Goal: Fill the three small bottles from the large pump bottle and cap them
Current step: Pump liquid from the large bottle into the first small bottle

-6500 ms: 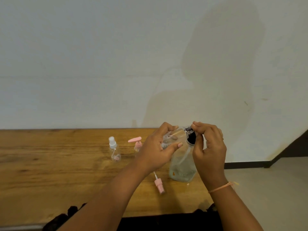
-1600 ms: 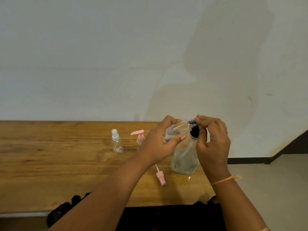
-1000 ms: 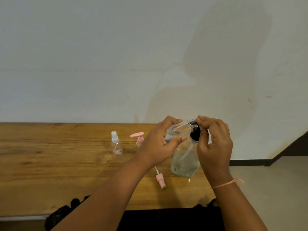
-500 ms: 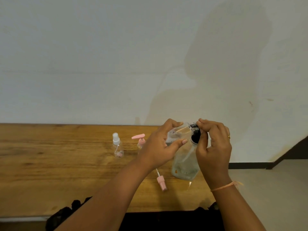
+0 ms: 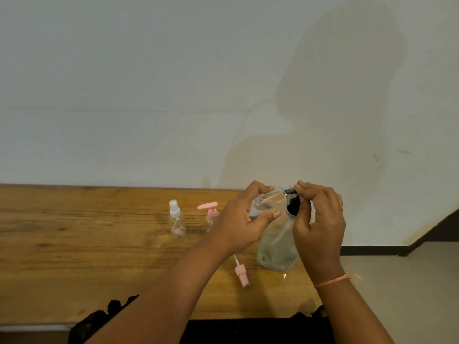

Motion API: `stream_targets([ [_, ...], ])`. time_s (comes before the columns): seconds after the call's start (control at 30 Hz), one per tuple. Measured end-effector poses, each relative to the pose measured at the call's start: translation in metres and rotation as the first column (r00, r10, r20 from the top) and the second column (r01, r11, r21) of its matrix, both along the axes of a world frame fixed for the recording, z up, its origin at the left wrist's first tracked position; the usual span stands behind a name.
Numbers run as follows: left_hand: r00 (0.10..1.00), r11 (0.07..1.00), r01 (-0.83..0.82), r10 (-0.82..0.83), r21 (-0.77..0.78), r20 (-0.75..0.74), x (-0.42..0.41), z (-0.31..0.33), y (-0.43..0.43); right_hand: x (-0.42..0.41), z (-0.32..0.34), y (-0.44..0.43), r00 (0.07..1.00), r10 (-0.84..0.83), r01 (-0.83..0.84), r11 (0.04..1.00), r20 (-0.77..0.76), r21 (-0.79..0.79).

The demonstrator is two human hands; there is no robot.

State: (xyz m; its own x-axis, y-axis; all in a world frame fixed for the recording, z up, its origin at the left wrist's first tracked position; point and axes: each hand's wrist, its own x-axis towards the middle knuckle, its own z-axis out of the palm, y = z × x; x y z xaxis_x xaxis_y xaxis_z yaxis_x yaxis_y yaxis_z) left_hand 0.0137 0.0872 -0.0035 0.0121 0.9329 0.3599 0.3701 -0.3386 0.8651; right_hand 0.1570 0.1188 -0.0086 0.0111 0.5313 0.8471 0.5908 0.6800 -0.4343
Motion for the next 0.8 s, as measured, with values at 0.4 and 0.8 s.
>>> stream_targets([
  [0.4, 1.0, 0.999, 0.03, -0.03, -0.03, -0.005, -0.0031, 0.0015, 0.0012, 0.002, -0.0051, 0.0047, 0.999, 0.002, -0.002, 1.0, 0.044, -0.013],
  [0.8, 0.999, 0.999, 0.033, -0.033, -0.014, -0.011, -0.0026, 0.005, 0.0006, 0.0001, 0.0001, 0.0018, 1.0, 0.009, -0.009, 1.0, 0.007, -0.009],
])
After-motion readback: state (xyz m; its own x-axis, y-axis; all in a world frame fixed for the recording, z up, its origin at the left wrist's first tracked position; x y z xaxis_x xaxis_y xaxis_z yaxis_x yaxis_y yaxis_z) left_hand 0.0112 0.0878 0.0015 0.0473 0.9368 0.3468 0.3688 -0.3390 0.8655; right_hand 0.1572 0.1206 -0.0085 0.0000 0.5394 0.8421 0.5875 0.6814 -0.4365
